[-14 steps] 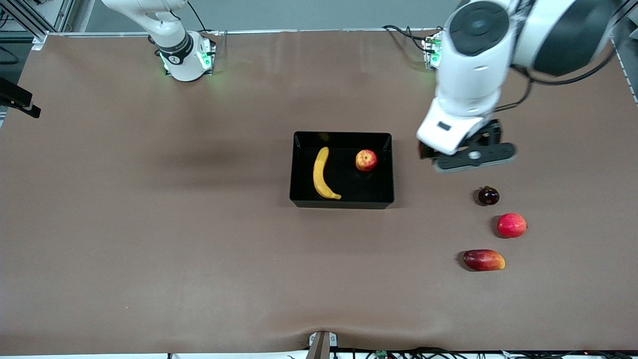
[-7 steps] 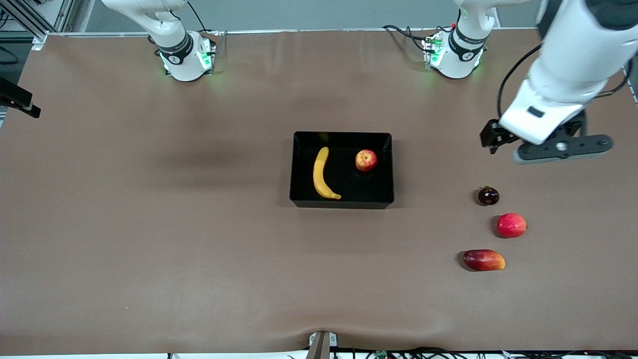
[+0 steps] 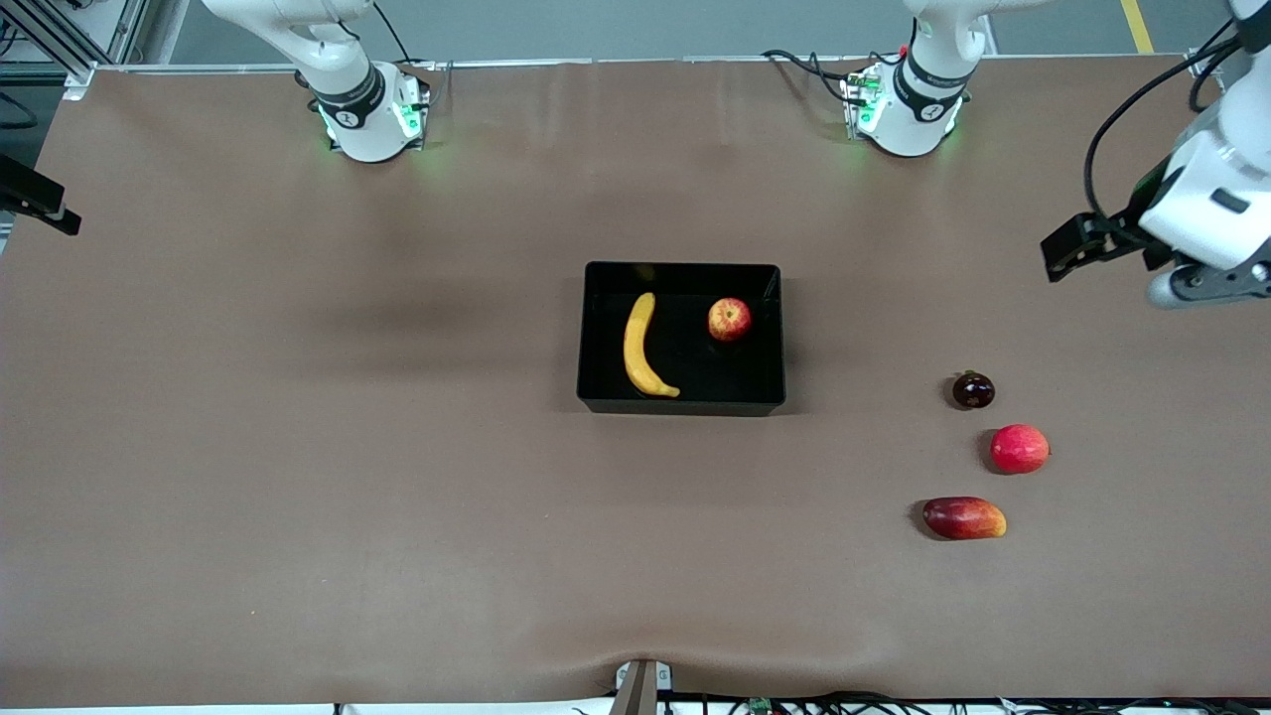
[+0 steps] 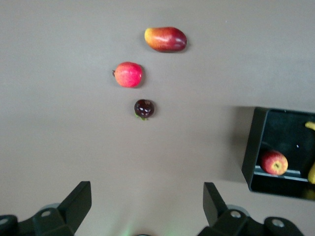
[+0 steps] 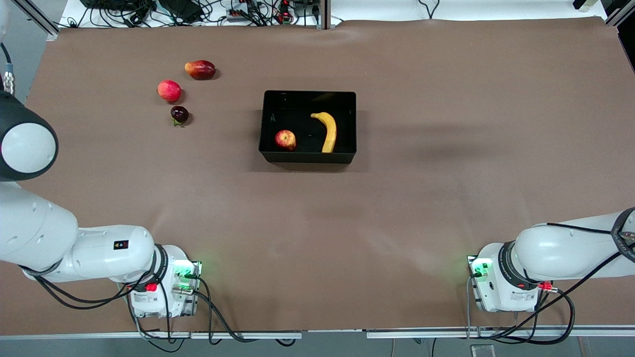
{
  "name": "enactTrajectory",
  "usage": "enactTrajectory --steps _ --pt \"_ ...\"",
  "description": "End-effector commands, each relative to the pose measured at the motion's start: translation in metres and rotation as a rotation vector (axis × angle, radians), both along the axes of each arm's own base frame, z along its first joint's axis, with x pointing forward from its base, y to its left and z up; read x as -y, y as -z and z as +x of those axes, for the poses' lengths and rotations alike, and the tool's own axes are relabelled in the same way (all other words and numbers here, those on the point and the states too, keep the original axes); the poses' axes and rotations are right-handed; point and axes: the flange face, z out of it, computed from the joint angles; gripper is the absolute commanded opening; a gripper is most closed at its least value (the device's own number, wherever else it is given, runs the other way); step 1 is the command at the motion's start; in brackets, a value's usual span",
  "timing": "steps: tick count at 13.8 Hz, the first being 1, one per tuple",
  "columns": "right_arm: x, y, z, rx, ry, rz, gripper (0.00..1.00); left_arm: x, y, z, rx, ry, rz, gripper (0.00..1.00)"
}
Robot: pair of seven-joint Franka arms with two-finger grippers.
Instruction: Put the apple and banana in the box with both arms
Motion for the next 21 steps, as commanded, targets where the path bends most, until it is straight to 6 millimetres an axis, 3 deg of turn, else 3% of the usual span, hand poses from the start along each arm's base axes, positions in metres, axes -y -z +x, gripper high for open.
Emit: enactTrajectory --steps 1,6,9,21 --pt "0.004 -0.003 0.002 0.005 0.003 0.008 1.00 -0.021 -0.007 -0.022 -0.019 0.042 -0.029 1.00" --pt "0.004 -0.002 0.002 0.003 0.001 0.006 1.00 -0.011 -0.011 -0.031 -0.010 0.070 -0.041 1.00" --pt "0.004 -0.003 0.002 0.005 0.003 0.008 1.00 0.006 -0.009 -0.034 -0.020 0.098 -0.039 1.00" --pt "0.004 -0.001 0.003 0.002 0.003 0.006 1.00 -0.002 -0.019 -0.032 -0.003 0.091 -0.043 1.00"
